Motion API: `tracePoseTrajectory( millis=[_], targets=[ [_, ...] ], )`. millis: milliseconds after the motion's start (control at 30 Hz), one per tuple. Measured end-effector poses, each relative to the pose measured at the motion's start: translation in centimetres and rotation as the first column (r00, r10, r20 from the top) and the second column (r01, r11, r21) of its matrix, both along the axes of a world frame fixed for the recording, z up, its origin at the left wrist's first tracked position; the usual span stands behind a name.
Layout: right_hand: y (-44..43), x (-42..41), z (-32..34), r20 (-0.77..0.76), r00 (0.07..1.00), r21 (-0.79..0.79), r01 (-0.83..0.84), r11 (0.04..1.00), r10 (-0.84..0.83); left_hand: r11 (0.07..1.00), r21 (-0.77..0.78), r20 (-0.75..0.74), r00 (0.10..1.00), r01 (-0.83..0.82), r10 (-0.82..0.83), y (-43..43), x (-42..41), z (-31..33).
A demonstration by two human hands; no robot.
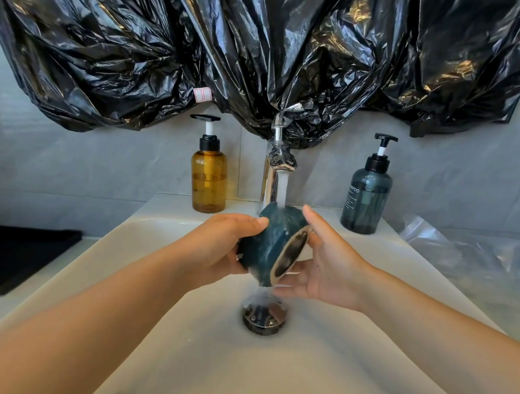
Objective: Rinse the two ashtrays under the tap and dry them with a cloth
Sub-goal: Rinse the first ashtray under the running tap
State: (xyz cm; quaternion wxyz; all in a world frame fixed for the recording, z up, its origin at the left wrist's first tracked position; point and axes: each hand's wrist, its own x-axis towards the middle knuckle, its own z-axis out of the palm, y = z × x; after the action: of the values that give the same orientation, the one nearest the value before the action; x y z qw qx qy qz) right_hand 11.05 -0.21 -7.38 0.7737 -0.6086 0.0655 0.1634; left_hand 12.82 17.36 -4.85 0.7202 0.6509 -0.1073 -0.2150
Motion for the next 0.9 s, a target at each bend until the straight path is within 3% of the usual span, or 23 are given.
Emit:
tracePoseTrajectory(
  millis=[100,233,333,433,533,667,733,800,900],
  targets=[
    [0.23,-0.04,-0.10,0.032,0.998,-0.010,0.059,0.998,-0.059,0.999,0.029,-0.039,0.999,0.037,-0.035,-0.03,0.14,-0.07],
    [0.53,-0.32,0.21,0.138,0.986,-0.157,0.119,0.981,-0.097,0.988,0.145,-0.051,0.998,0.048,-0.041,0.04,0.70,-0.19],
    [0.57,-0.29,0.14,0.231,0.971,-0.322,0.140,0.936,-0.065,0.992,0.094,-0.046,0.996,0.079,-0.075,0.09,0.73,-0.19],
    [0.92,-0.37,0.05,0.266,0.964,-0.411,0.129,0.902,-0.016,0.999,0.048,-0.070,0.998,0.014,-0.010,-0.05,0.78,-0.33],
    [0.69,-0.18,-0.04,0.222,0.974,-0.304,0.115,0.946,-0.047,0.999,-0.020,-0.088,0.995,-0.039,0.037,-0.26,0.70,-0.31],
    [0.01,0.09,-0.34,-0.056,0.998,-0.005,0.010,1.000,-0.010,0.996,-0.065,-0.024,0.998,-0.052,0.051,-0.31,0.84,-0.55],
    [0.23,-0.13,-0.27,-0.074,0.997,0.089,-0.004,0.996,0.010,0.999,-0.047,0.010,1.000,-0.027,0.028,-0.40,0.69,-0.63],
    [0.31,-0.16,-0.08,-0.016,0.999,0.070,0.031,0.997,-0.030,0.998,-0.056,0.009,1.000,-0.008,0.008,-0.49,0.49,-0.52],
    [0.07,0.02,0.24,0.155,0.987,-0.115,0.067,0.991,-0.049,0.999,-0.049,-0.014,1.000,-0.006,0.005,-0.51,0.56,-0.51]
  ],
)
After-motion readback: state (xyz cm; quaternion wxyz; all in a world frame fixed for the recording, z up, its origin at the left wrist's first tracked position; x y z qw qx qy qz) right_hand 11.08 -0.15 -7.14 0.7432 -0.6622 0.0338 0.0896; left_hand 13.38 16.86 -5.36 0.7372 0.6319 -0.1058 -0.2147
